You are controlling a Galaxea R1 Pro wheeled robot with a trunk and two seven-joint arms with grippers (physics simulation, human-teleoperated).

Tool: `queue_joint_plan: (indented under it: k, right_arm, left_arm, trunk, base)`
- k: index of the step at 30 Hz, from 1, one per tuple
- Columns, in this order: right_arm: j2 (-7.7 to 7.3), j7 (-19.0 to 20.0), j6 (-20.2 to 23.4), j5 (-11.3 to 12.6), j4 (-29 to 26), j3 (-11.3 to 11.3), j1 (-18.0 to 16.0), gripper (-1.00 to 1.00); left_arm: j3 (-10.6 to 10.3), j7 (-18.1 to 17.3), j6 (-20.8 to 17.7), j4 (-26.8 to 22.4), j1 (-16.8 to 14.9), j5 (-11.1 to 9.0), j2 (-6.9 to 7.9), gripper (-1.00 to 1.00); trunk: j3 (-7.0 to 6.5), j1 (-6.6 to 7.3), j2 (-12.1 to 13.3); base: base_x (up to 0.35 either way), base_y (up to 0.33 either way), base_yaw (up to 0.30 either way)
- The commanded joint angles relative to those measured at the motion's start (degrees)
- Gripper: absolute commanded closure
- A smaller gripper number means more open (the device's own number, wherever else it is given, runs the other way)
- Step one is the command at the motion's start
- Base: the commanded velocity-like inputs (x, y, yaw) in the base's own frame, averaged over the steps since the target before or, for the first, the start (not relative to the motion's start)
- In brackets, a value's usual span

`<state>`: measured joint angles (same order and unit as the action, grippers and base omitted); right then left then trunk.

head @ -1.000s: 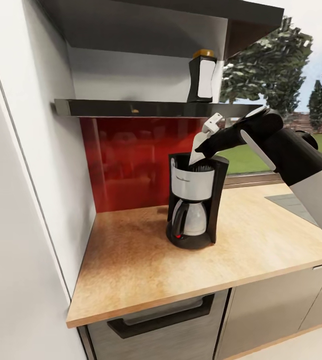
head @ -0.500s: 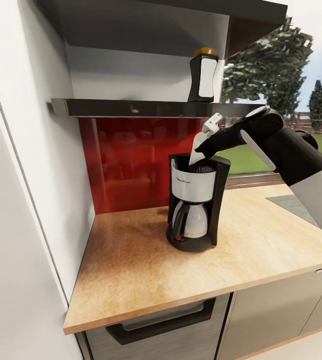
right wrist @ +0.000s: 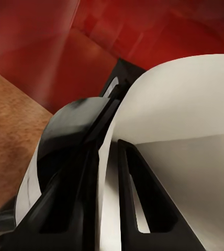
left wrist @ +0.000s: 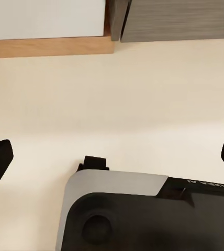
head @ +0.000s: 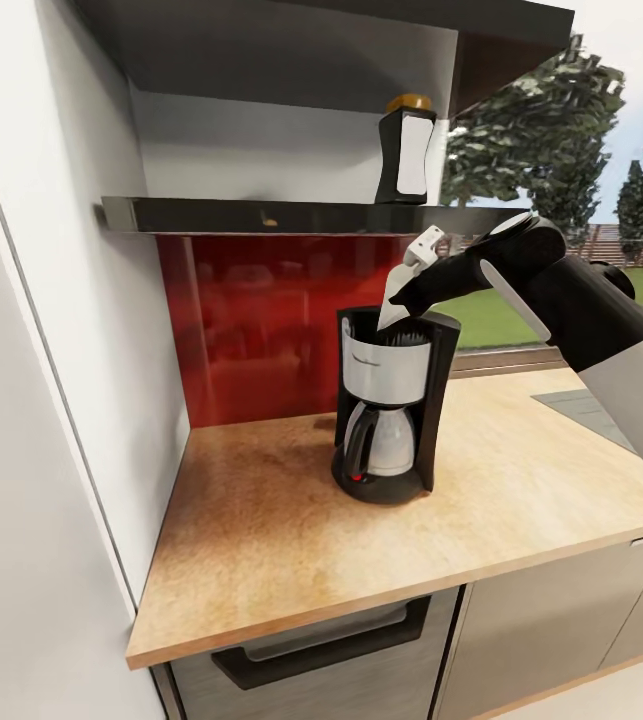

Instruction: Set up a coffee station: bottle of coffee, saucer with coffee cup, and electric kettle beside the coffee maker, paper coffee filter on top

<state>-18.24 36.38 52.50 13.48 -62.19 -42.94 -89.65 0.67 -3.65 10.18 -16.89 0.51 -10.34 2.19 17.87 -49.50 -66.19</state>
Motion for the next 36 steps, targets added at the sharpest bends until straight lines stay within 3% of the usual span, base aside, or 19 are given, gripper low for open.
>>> queue_joint_plan:
  k: [1, 13, 36]
  right_arm:
    - [-0.04, -0.17, 0.32, 0.40, -0.04, -0.13, -0.08, 1.00]
    - [-0.04, -0.17, 0.32, 0.40, -0.04, -0.13, -0.08, 1.00]
    - [-0.05, -0.91, 0.58, 0.23, -0.87, 0.01, -0.08, 1.00]
  left_arm:
    - [0.06, -0.38, 0.01, -0.07, 0.02, -0.56, 0.01, -1.00]
    - [0.04, -0.39, 0.01, -0.07, 0.02, -0.56, -0.05, -1.00]
    - [0.21, -0.23, 0.00, -0.04, 0.02, -0.48, -0.42, -1.00]
  trunk:
    - [0.24, -0.23, -0.44]
    - [2.22, -2.64, -4.85]
    - [2.22, -2.64, -4.85]
  base:
    - [0.000, 0.000, 0.000]
    - [0.000, 0.000, 0.000]
    - [0.000, 0.000, 0.000]
